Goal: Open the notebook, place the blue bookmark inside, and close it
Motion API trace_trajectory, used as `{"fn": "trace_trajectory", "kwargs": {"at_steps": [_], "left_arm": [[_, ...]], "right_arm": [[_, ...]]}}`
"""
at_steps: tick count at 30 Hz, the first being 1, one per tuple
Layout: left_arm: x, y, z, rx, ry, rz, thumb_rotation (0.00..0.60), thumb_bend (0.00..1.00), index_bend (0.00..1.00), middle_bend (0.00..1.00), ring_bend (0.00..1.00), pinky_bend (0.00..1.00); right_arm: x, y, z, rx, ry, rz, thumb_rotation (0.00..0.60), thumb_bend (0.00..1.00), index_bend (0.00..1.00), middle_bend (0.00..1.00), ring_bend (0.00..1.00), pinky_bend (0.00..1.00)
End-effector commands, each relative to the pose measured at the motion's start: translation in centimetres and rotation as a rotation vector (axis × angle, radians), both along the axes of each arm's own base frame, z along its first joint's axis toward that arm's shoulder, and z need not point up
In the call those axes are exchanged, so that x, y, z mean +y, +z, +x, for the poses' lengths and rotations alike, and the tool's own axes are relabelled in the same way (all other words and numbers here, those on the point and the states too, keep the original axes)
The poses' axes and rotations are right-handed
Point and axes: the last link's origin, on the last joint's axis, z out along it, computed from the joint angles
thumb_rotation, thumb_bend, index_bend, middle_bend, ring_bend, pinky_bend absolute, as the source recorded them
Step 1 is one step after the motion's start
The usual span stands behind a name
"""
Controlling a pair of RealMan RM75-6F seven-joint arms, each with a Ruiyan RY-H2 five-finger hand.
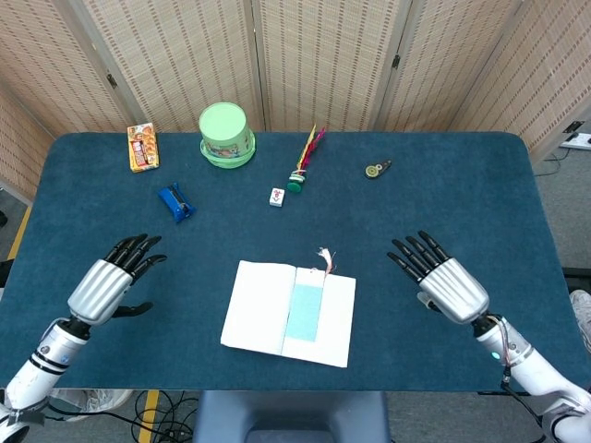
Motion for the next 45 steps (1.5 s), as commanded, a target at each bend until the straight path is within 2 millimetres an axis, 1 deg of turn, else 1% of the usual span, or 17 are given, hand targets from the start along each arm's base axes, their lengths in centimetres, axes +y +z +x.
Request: {"fn": "trace_trajectory", "kwargs": {"at_steps": [1,6,11,15,19,25,29,35,38,41,45], "left_arm": [[0.0,-1.1,0.3,0.021,-0.032,-0.044,0.600,0.14,0.24,0.07,0.06,0.15],[0.1,-3.0,0.8,0.050,-0.100,-0.101,0.600,0.15,0.25,0.07,0.06,0.15],[0.1,-4.9,1.6,0.091,-0.215,-0.152,0.600,0.16,0.25,0.08,0.06,0.15],[0.4,-6.5,1.9,0.111,-0.258,-0.180,0.600,0.16,0.26,0.09,0.06,0.15],[0.8,-7.8,2.1,0.141,-0.288,-0.185,0.600,0.16,0.26,0.09,0.06,0.15],[1.1,-9.8,1.7,0.175,-0.290,-0.209,0.600,0.16,0.26,0.09,0.06,0.15],[1.0,-10.6,1.2,0.204,-0.294,-0.219,0.600,0.16,0.26,0.09,0.06,0.15],[0.7,-11.9,0.8,0.208,-0.281,-0.242,0.600,0.16,0.25,0.09,0.06,0.15],[0.6,-12.4,0.8,0.207,-0.274,-0.246,0.600,0.16,0.22,0.09,0.06,0.15],[0.4,-13.1,0.9,0.187,-0.269,-0.246,0.600,0.16,0.13,0.08,0.06,0.15],[0.2,-13.7,0.8,0.166,-0.261,-0.240,0.600,0.16,0.04,0.04,0.05,0.15]], "right_arm": [[1.5,1.2,-1.4,-0.038,-0.074,-0.046,0.600,0.16,0.00,0.01,0.00,0.00],[3.4,1.8,-2.6,-0.079,-0.136,-0.065,0.600,0.16,0.00,0.01,0.00,0.00],[4.3,2.4,-3.2,-0.099,-0.163,-0.080,0.600,0.16,0.00,0.01,0.00,0.00],[4.8,2.6,-3.3,-0.111,-0.173,-0.080,0.600,0.16,0.00,0.01,0.00,0.00],[5.1,2.7,-3.3,-0.116,-0.176,-0.080,0.600,0.16,0.00,0.01,0.00,0.00],[5.6,2.5,-3.6,-0.121,-0.192,-0.070,0.600,0.16,0.00,0.01,0.00,0.00],[5.7,2.3,-3.8,-0.122,-0.202,-0.058,0.600,0.16,0.00,0.01,0.00,0.00],[5.7,2.0,-3.7,-0.133,-0.199,-0.049,0.600,0.16,0.00,0.01,0.00,0.00],[5.6,1.9,-3.7,-0.137,-0.200,-0.045,0.600,0.16,0.00,0.01,0.00,0.00],[5.6,1.9,-3.7,-0.142,-0.202,-0.045,0.600,0.16,0.00,0.01,0.00,0.00],[5.6,1.9,-3.6,-0.147,-0.202,-0.045,0.600,0.16,0.00,0.01,0.00,0.00]]}}
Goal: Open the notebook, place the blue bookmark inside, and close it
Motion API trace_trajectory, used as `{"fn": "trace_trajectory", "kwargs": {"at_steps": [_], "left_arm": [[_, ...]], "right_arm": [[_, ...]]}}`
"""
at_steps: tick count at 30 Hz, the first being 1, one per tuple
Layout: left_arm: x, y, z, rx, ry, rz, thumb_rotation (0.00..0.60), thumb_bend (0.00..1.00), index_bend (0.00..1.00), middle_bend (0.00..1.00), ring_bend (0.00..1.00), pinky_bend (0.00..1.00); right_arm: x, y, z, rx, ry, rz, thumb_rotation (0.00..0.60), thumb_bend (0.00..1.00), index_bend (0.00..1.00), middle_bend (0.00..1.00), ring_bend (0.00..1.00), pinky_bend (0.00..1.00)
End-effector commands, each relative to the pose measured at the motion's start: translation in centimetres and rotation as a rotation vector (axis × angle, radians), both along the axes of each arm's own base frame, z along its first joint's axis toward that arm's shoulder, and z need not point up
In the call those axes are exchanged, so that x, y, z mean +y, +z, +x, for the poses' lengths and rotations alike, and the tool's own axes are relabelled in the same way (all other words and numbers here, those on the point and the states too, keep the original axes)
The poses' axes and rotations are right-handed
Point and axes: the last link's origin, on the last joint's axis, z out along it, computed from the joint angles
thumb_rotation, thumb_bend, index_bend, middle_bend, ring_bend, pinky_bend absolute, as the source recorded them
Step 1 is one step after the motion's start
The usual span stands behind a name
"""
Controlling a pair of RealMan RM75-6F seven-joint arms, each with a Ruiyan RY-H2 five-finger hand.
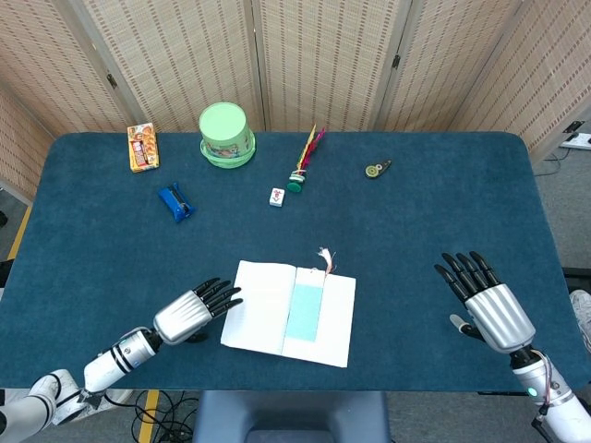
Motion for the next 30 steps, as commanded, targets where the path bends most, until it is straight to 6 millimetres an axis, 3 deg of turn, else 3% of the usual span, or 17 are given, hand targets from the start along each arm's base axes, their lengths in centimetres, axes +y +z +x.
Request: {"fn": "trace_trajectory", "kwargs": {"at_steps": [1,30], "left_arm": [[-0.2,-0.3,-0.1,-0.020,0.011,-0.001,0.600,0.16,0.02,0.03,0.05,0.15],[-0.7,-3.5,1.9,-0.085,0.034,-0.051,0.600,0.16,0.00,0.01,0.04,0.15]], "right_arm": [[0.0,0.0,0.0,-0.001,0.000,0.000,0.600,0.16,0.00,0.01,0.00,0.00],[0.0,0.2,-0.2,-0.019,-0.014,-0.013,0.600,0.16,0.00,0.01,0.00,0.00]]}}
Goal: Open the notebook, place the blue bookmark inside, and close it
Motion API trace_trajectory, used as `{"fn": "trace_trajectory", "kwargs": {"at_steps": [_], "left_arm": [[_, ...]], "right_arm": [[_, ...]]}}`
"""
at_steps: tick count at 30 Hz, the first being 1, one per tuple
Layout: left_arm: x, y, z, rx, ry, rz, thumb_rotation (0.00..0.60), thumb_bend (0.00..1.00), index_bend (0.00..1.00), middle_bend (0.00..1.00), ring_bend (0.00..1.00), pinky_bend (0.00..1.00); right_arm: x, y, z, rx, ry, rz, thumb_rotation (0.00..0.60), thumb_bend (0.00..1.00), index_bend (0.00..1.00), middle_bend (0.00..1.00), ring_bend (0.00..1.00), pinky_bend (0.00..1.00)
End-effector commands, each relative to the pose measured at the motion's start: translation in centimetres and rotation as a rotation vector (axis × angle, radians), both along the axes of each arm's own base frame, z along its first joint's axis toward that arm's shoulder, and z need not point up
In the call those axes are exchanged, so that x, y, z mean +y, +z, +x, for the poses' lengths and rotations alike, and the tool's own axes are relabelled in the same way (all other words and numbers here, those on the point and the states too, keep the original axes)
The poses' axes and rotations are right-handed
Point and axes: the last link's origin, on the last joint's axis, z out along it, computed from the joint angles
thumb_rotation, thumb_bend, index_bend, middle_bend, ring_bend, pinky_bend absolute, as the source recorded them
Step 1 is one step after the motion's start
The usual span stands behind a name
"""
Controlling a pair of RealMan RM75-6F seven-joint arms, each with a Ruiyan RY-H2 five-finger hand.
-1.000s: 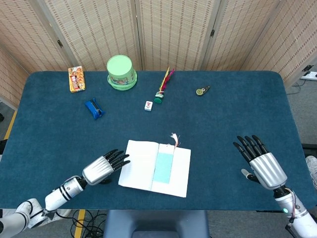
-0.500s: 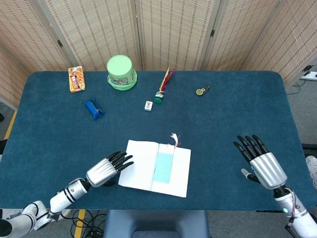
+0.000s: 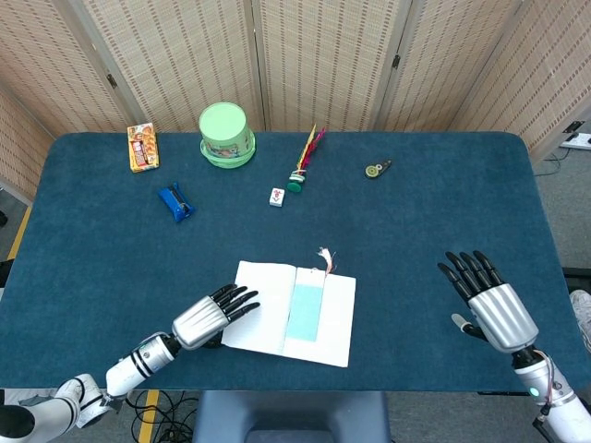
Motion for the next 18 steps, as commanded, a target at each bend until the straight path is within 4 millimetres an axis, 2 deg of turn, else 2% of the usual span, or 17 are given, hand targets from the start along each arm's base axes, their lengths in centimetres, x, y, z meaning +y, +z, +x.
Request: {"fn": "trace_trajectory", "kwargs": {"at_steps": [1,18], "left_arm": [[0.1,-0.2,0.2,-0.009,0.006,-0.003,0.600,0.16,0.00,0.01,0.04,0.15],[0.5,-1.1,1.5,-0.166,0.071,-0.052,0.600,0.16,0.19,0.04,0.04,0.15]], "right_arm": [[0.0,0.0,0.0,-0.002,-0.002,-0.002,0.600,0.16,0.00,0.01,0.00,0.00],[-0.1,0.0,-0.1,-0.019,0.000,-0.010,0.600,0.16,0.00,0.01,0.00,0.00]]}}
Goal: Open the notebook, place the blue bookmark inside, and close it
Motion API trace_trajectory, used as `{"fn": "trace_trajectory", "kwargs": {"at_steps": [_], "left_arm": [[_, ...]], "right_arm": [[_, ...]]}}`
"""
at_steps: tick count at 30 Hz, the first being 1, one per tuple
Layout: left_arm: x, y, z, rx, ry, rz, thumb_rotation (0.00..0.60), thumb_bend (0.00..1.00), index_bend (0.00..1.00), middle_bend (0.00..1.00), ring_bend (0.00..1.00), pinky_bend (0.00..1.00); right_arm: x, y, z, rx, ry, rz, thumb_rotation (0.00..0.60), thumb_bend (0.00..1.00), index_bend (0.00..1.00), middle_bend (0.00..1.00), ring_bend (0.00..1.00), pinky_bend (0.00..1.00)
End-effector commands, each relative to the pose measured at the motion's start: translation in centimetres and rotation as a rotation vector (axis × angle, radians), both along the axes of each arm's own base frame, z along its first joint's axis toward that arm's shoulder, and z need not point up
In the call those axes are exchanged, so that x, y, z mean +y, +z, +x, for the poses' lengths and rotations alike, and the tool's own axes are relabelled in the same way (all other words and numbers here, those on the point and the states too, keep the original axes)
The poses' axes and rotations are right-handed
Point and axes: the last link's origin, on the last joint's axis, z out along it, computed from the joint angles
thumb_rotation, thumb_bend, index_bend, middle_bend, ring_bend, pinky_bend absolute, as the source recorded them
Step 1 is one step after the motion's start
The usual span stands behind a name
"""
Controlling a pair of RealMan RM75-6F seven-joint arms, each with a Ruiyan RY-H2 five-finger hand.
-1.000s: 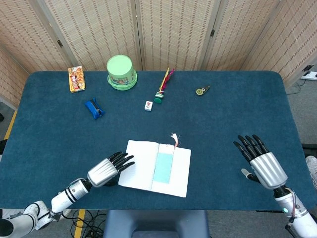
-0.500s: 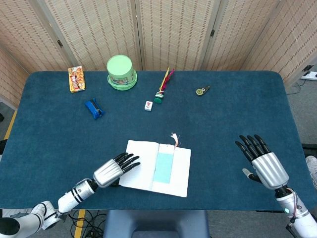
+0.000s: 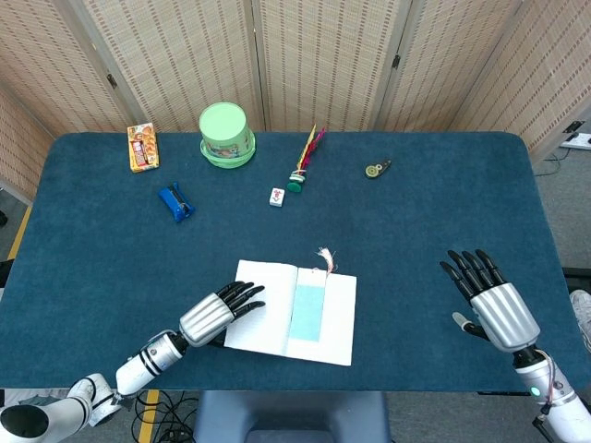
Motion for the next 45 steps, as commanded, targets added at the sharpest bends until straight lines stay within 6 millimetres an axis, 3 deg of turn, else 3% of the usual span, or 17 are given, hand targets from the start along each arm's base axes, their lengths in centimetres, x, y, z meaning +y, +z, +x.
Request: {"fn": "trace_trajectory", "kwargs": {"at_steps": [1,13,28,36,45], "left_arm": [[0.2,-0.1,0.5,-0.036,0.006,-0.001,0.600,0.16,0.20,0.05,0.04,0.15],[0.4,0.1,3.2,-0.167,-0.003,-0.025,0.600,0.23,0.31,0.09,0.05,0.15],[0.8,0.3,8.8,-0.282,-0.020,-0.045,0.600,0.23,0.27,0.09,0.05,0.15],[0.8,-0.8,12.1,-0.307,-0.019,-0.061,0.600,0.23,0.23,0.09,0.05,0.15],[0.2,-2.4,13.0,-0.260,0.000,-0.111,0.600,0.23,0.19,0.09,0.05,0.15]], "right_arm": [[0.0,0.0,0.0,-0.002,0.001,-0.003,0.600,0.16,0.00,0.01,0.00,0.00],[0.1,0.7,-0.1,-0.011,0.006,-0.025,0.600,0.16,0.00,0.01,0.00,0.00],[0.0,1.9,0.0,-0.026,0.020,-0.068,0.600,0.16,0.00,0.01,0.00,0.00],[0.2,2.7,0.2,-0.030,0.036,-0.089,0.600,0.15,0.00,0.01,0.00,0.00],[0.7,2.9,-0.2,-0.036,0.019,-0.095,0.600,0.15,0.00,0.01,0.00,0.00]]}}
